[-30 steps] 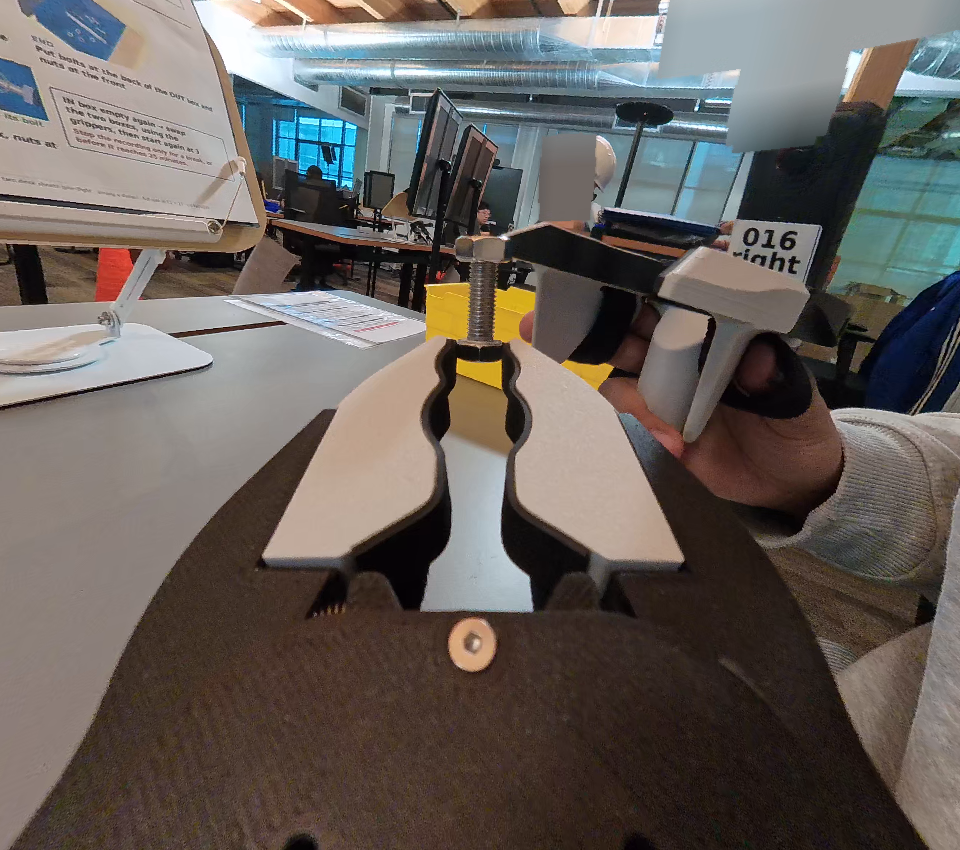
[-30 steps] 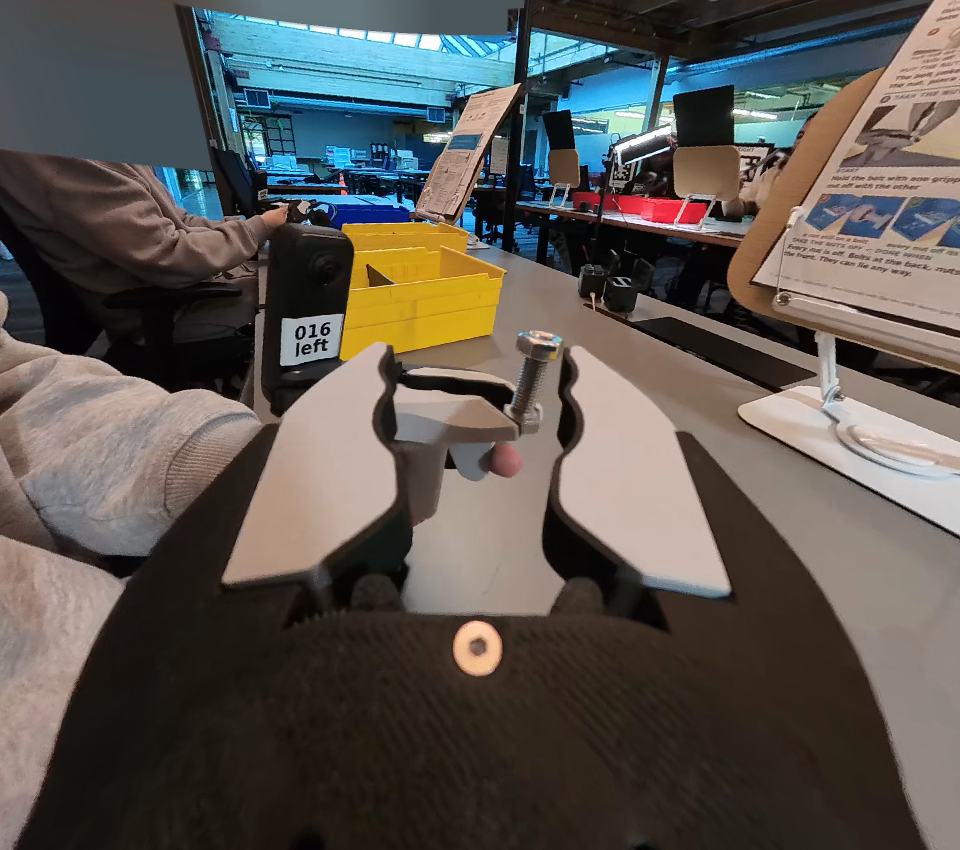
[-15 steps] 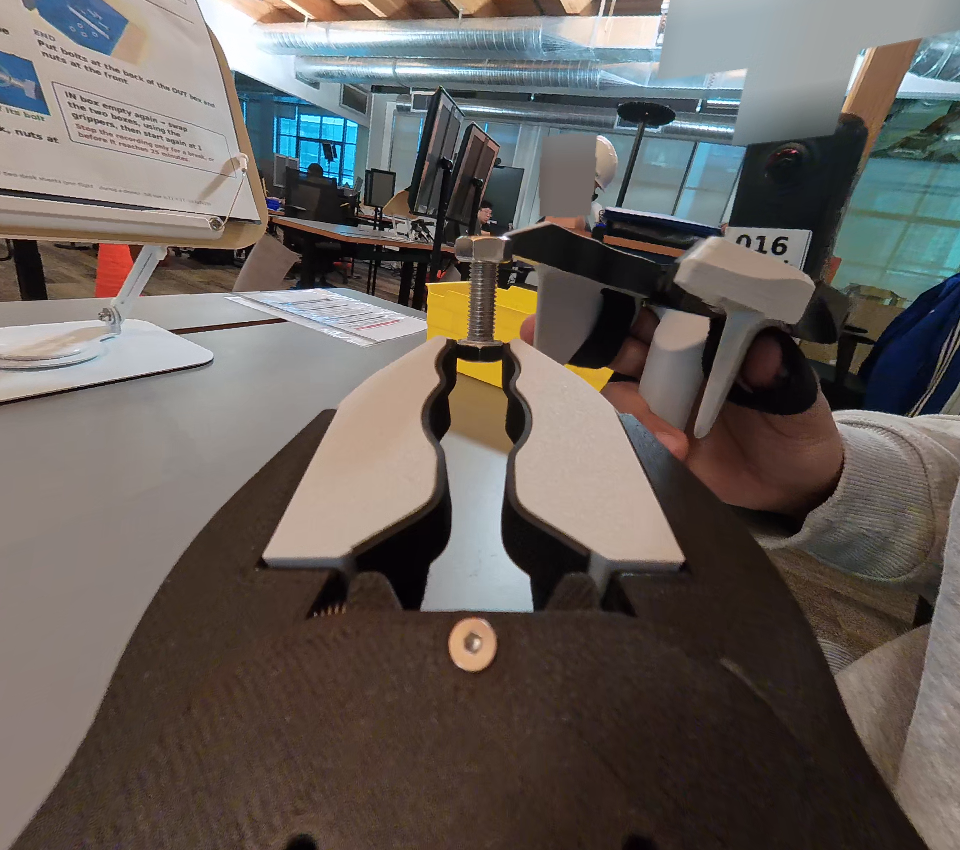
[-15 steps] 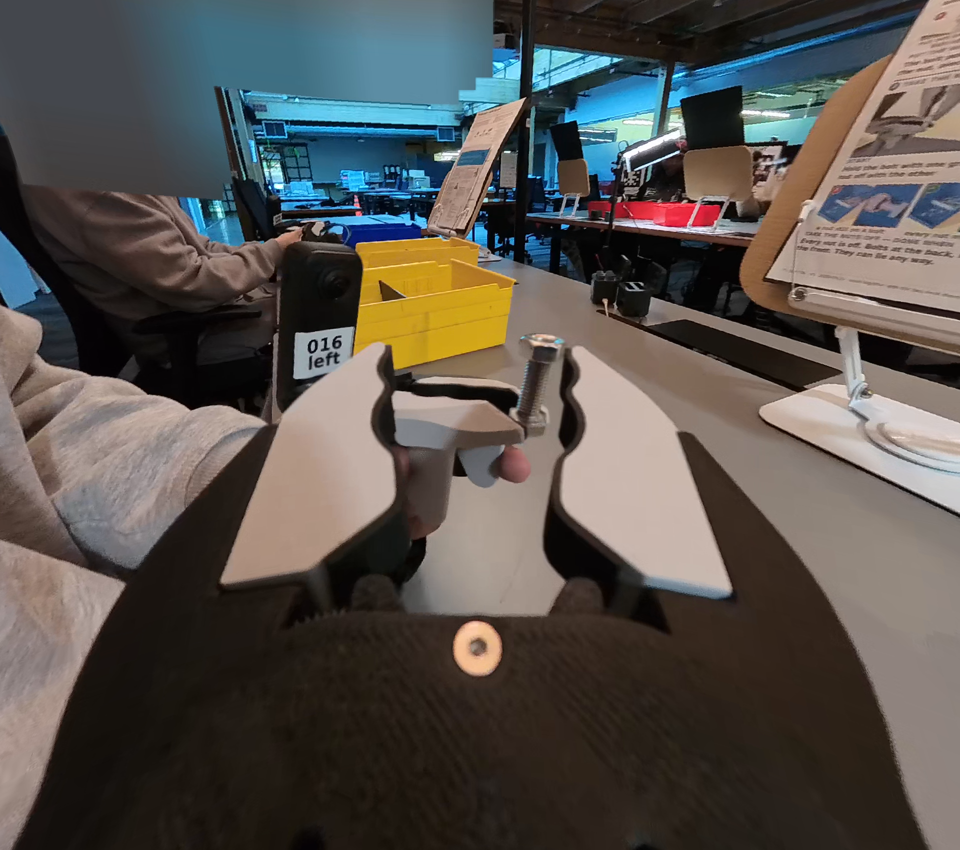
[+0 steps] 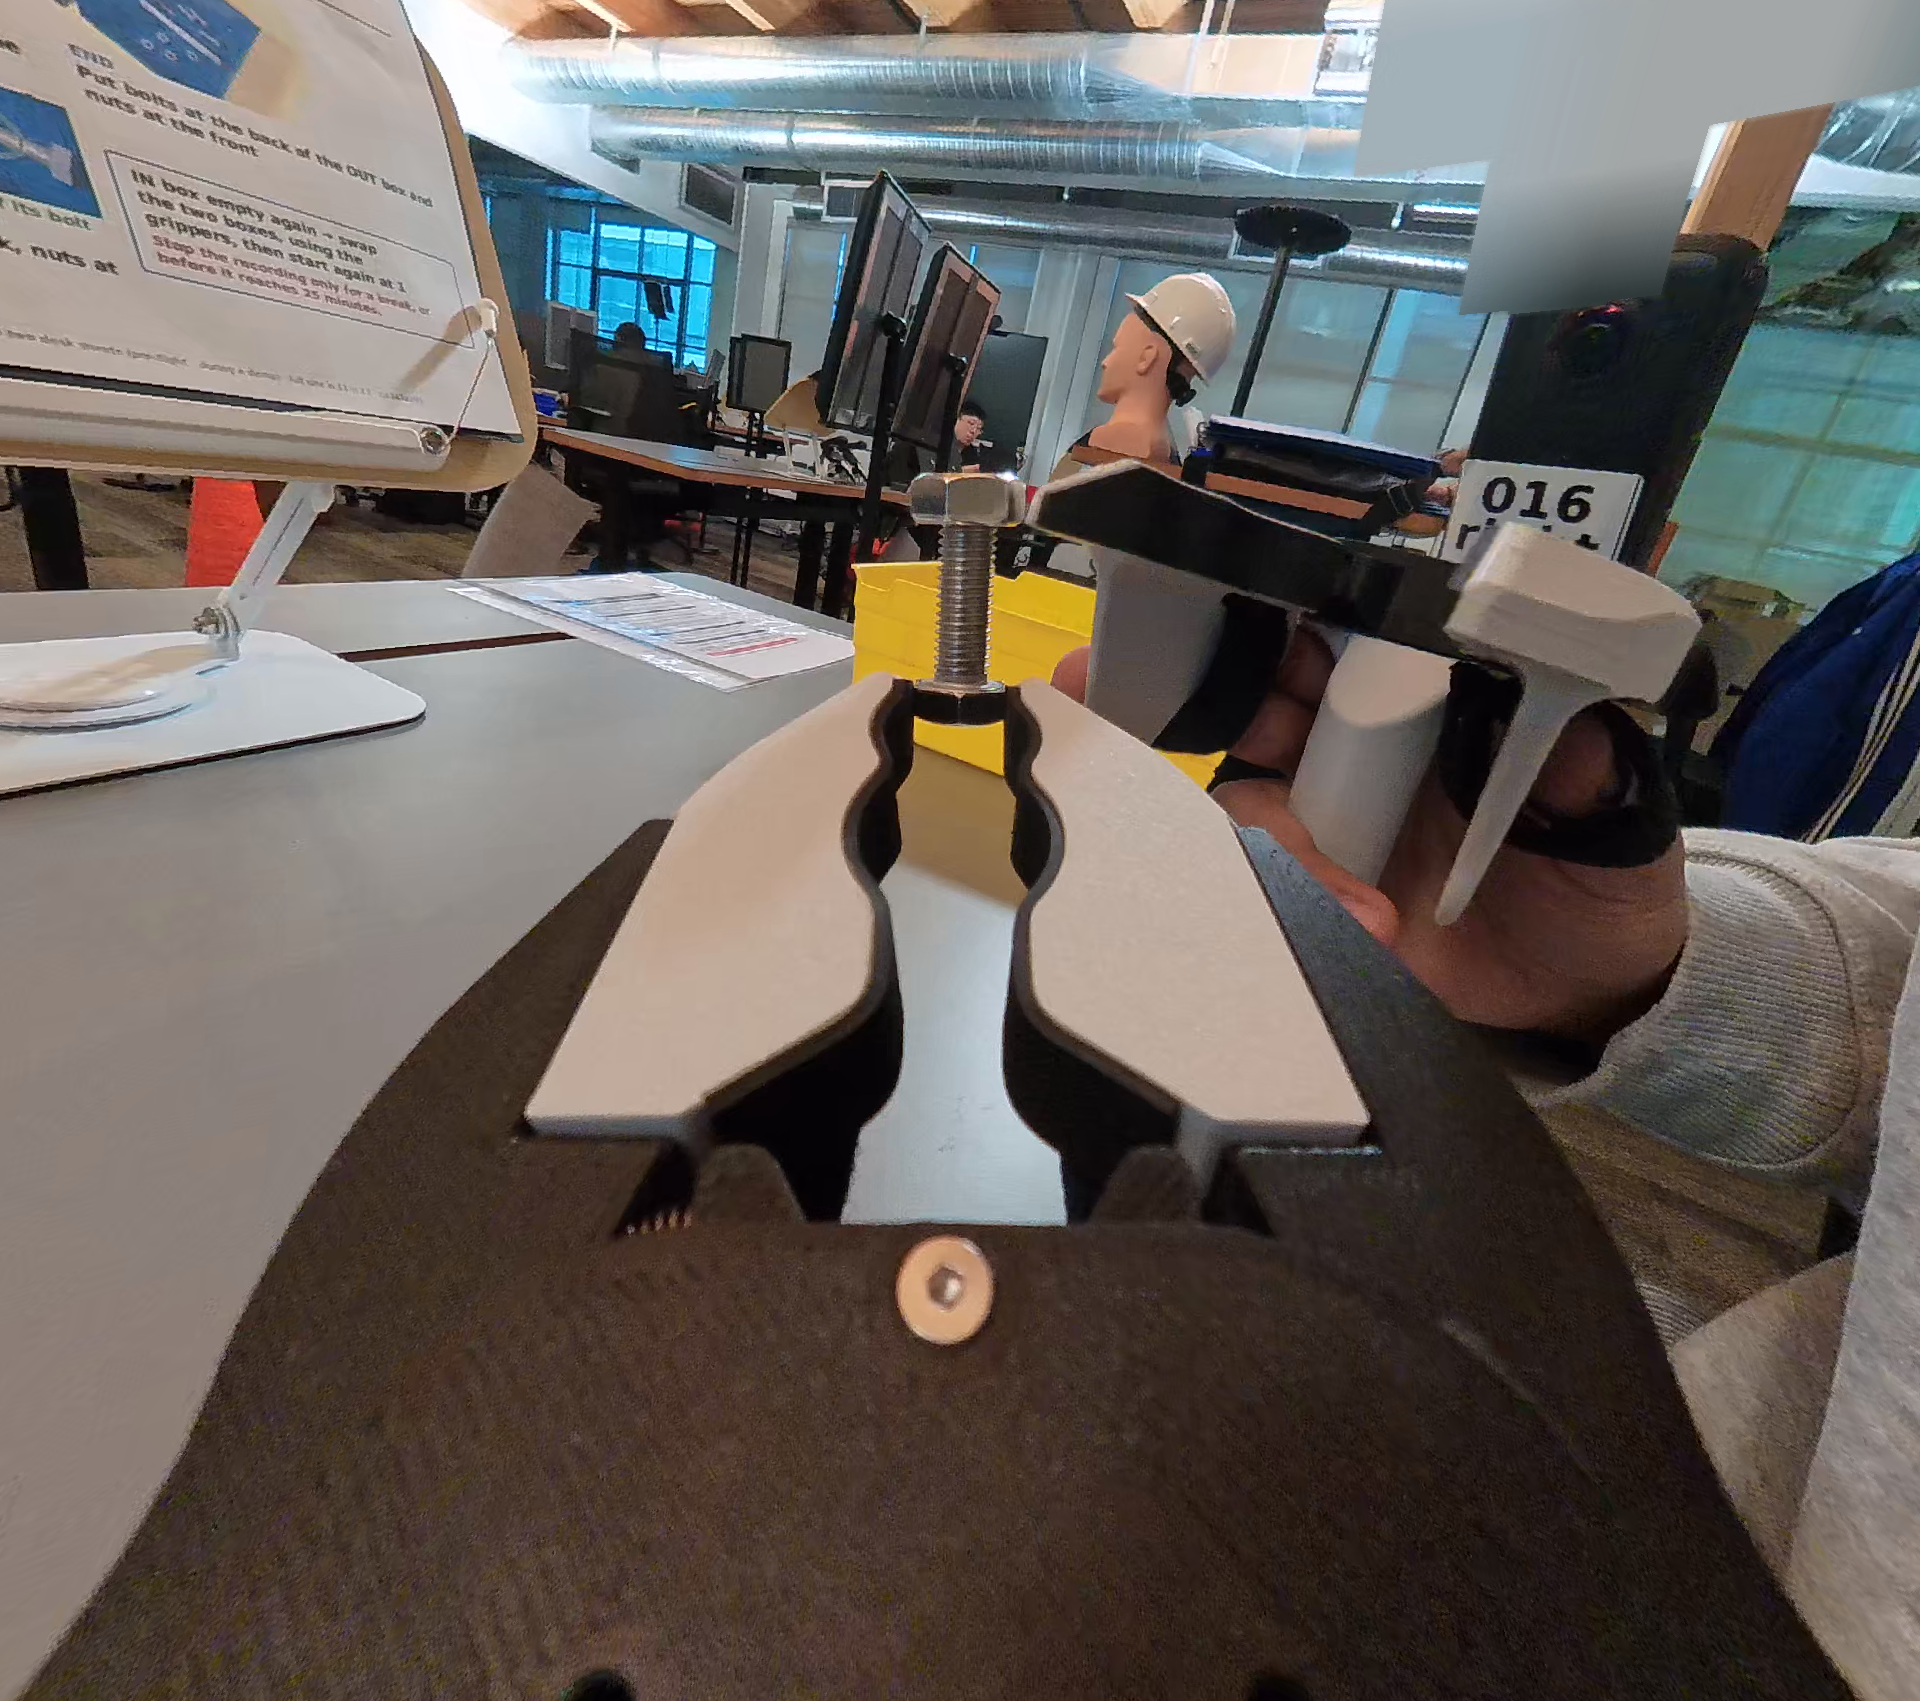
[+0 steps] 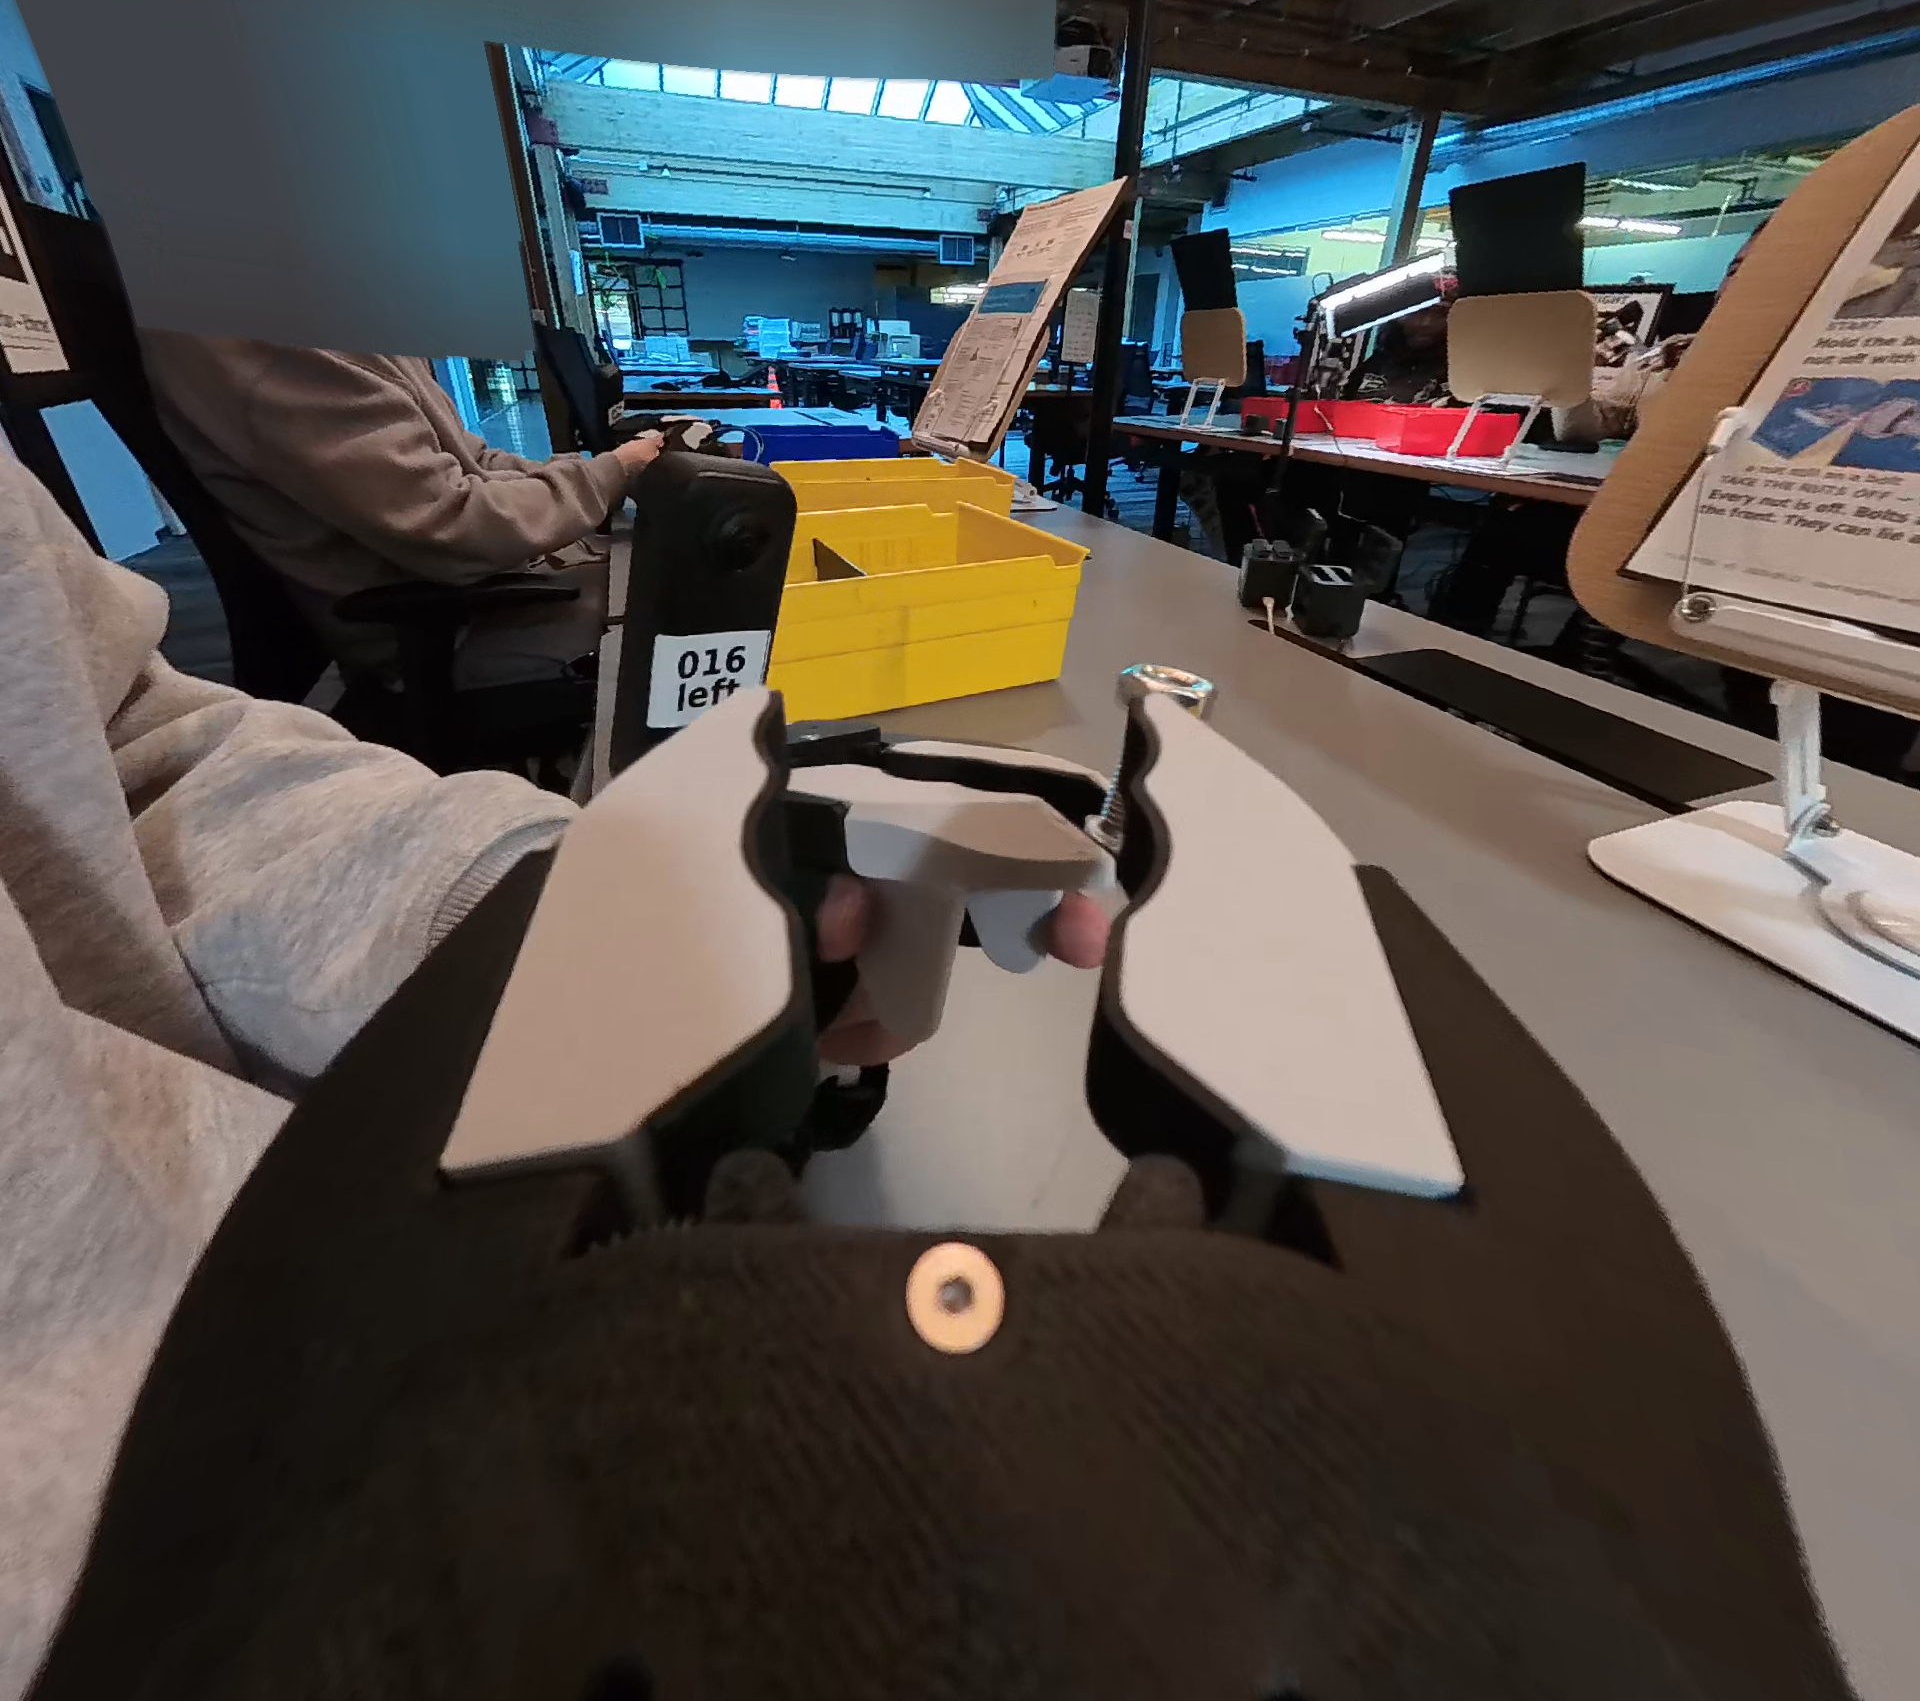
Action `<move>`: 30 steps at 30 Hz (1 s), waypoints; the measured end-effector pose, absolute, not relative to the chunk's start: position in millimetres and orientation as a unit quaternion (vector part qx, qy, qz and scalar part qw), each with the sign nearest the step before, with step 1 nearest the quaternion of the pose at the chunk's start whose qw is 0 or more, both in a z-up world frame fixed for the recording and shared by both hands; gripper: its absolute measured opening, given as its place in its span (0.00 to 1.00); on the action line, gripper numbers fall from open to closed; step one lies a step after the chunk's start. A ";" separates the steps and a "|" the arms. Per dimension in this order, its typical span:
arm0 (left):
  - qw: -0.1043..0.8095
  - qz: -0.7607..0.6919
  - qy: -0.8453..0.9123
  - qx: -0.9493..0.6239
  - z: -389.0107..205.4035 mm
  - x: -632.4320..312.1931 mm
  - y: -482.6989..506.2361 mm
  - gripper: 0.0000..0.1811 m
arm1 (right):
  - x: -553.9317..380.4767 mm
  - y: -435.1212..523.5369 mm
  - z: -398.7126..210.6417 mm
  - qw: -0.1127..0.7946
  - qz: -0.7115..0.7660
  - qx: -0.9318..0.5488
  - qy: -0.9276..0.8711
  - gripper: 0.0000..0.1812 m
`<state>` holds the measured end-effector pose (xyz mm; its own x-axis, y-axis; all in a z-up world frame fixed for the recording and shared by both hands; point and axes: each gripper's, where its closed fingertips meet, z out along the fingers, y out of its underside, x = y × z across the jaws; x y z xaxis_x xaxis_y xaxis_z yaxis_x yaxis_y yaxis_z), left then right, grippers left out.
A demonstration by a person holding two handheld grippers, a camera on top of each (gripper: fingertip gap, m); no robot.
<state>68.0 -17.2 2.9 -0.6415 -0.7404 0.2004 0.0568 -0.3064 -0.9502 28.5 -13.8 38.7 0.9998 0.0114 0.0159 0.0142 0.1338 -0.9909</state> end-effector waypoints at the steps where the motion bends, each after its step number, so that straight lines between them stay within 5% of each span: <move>1: 0.269 -0.740 0.523 -0.326 3.1 67.9 -17.4 0.09 | 30.0 -14.9 39.8 0.755 -0.005 -0.656 -0.007 0.34; 8: 0.266 -0.738 0.531 -0.320 2.0 66.6 -21.5 0.09 | 35.8 -13.8 37.6 0.755 -0.011 -0.656 0.006 0.42; 17: 0.267 -0.739 0.524 -0.328 2.4 68.4 -16.6 0.10 | 29.9 -14.0 37.8 0.752 -0.017 -0.659 -0.013 0.35; 25: 0.267 -0.736 0.532 -0.322 1.1 67.3 -20.4 0.10 | 37.8 -13.6 35.6 0.753 -0.018 -0.658 0.007 0.41; 30: 0.266 -0.737 0.528 -0.329 1.0 68.8 -17.3 0.09 | 24.6 -12.1 34.4 0.747 -0.004 -0.664 -0.025 0.32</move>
